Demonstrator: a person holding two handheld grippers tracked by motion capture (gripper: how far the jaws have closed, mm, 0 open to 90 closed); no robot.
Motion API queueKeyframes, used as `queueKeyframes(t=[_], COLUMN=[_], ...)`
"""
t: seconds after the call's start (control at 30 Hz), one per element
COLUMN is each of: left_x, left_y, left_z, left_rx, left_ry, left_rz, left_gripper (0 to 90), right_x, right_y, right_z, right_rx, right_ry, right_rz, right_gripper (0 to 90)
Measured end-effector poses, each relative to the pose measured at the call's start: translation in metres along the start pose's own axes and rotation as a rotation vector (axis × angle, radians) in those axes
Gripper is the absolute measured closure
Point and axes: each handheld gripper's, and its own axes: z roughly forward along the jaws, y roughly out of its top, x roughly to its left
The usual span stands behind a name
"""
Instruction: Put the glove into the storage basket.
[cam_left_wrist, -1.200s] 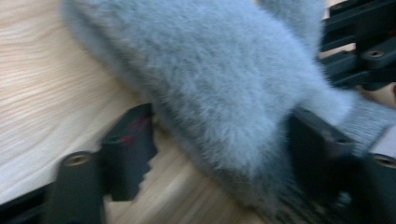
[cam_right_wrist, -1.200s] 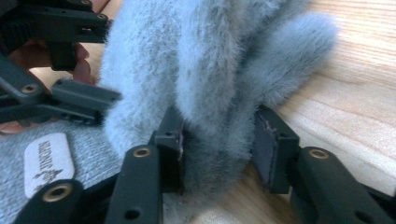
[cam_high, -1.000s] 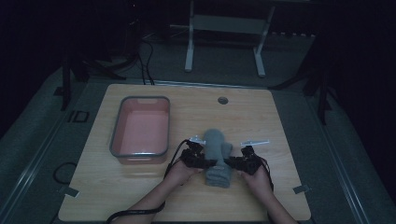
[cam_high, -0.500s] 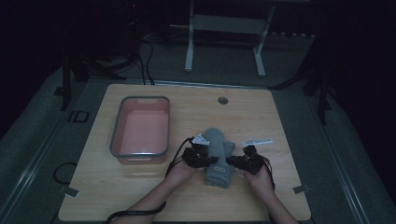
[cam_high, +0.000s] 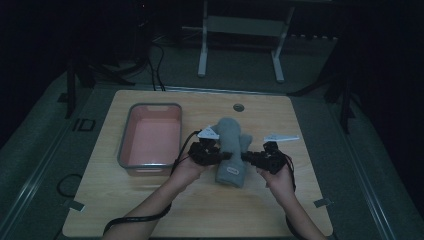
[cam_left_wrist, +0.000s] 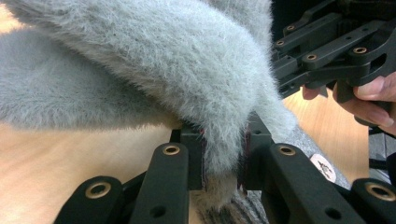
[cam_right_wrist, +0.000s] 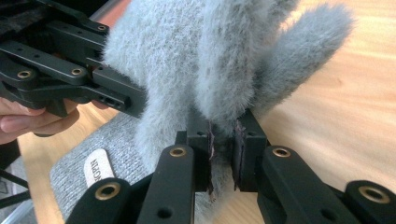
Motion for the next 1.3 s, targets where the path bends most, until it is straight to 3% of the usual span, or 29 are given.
queueKeyframes(t=[0.33,0.7,0.77,0.9,1.2,1.23,1.3], left_x=[0.018,0.051,0.054,0.067,0.087,0.091,0.102], left_y=[0.018,0.026,0.026,0.021,0.005,0.001,-0.009], left_z=[-0.039,-0.100,-0.104,-0.130,-0.166,-0.171,-0.177], left_rx=[-0.019,-0.042,-0.041,-0.043,-0.043,-0.040,-0.034], left_ry=[0.025,0.092,0.097,0.139,0.204,0.211,0.222], left_rz=[0.011,-0.013,-0.011,-0.014,-0.042,-0.051,-0.083], left_gripper=[77.1,77.1,77.1,77.0,77.0,77.0,76.9], right_x=[0.021,0.056,0.060,0.077,0.105,0.112,0.116], right_y=[0.036,0.089,0.094,0.109,0.125,0.128,0.129], right_z=[0.010,0.047,0.052,0.073,0.112,0.126,0.136], right_rx=[-0.029,-0.027,-0.024,-0.011,0.003,0.010,0.020], right_ry=[0.028,0.078,0.081,0.096,0.133,0.135,0.135], right_rz=[-0.033,-0.076,-0.082,-0.103,-0.122,-0.132,-0.138], right_gripper=[80.1,80.2,80.2,80.2,80.2,80.2,80.2])
